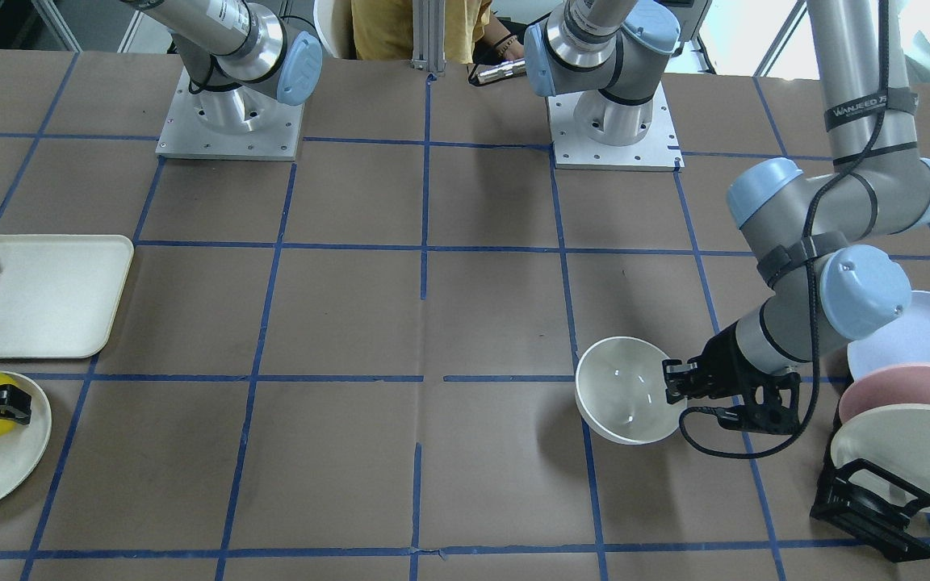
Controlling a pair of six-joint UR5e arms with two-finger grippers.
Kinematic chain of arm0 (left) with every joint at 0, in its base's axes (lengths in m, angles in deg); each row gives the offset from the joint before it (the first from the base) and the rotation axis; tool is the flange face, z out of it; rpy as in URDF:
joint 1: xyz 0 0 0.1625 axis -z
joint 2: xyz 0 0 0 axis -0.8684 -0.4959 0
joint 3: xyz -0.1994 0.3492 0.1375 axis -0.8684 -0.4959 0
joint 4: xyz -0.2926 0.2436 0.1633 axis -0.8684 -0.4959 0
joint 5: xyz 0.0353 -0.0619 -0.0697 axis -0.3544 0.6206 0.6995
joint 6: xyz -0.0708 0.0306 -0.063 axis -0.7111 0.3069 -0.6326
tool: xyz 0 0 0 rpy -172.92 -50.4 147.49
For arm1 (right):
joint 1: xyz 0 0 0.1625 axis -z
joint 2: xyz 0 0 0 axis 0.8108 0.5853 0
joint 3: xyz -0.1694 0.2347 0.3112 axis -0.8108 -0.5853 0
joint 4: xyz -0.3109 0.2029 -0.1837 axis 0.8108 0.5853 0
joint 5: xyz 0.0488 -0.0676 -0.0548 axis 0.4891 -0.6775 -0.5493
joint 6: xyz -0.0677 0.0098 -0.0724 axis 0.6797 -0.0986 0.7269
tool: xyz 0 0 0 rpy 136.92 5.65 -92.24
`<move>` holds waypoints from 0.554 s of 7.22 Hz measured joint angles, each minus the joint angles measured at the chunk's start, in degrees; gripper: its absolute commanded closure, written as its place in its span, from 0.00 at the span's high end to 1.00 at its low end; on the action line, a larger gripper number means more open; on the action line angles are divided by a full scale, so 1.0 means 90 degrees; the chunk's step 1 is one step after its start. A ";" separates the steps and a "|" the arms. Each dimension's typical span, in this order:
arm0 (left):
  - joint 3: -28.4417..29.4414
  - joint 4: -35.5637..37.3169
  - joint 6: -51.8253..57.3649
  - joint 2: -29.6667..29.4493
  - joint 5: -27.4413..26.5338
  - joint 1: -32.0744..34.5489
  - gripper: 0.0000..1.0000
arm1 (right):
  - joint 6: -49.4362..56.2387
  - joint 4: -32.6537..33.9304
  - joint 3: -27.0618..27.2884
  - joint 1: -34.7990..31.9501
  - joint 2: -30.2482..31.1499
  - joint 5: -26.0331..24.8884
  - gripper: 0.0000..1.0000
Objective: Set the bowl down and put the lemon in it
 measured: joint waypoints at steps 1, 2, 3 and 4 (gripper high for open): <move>-0.0130 0.0033 -0.0497 0.0118 0.0181 0.0550 0.00 | -0.0019 -0.0313 -0.0023 0.0000 0.0129 0.0000 0.00; -0.0213 0.0265 -0.1372 0.0139 0.0233 0.1203 0.00 | -0.0045 -0.0591 -0.0036 -0.0014 0.0344 0.0025 0.00; -0.0266 0.0646 -0.2146 0.0063 0.0237 0.1733 0.00 | -0.0114 -0.0849 -0.0045 -0.0061 0.0626 0.0042 0.00; -0.0309 0.1006 -0.2587 -0.0050 0.0229 0.2056 0.00 | -0.0317 -0.1105 -0.0055 -0.0197 0.0932 0.0052 0.00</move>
